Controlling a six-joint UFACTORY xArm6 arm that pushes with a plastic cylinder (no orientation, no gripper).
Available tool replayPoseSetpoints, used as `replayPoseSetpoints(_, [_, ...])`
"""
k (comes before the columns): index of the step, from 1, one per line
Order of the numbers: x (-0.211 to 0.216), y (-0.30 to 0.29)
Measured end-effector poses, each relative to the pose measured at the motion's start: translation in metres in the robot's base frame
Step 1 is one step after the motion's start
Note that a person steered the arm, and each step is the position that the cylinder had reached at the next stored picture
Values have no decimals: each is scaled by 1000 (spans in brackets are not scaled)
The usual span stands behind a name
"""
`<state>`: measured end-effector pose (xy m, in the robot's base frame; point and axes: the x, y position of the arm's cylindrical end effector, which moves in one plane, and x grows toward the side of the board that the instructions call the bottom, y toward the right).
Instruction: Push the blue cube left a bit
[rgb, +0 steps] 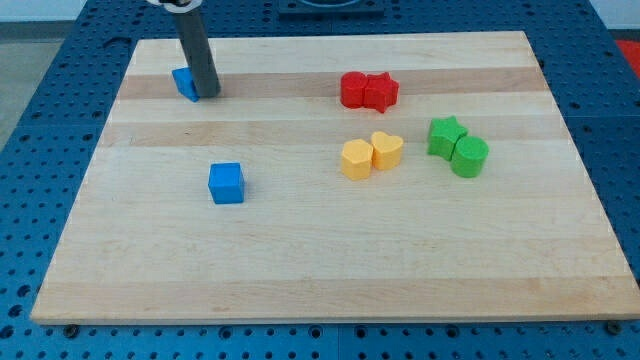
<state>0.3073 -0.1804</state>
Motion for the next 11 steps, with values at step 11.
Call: replayPoseSetpoints(11, [170, 66])
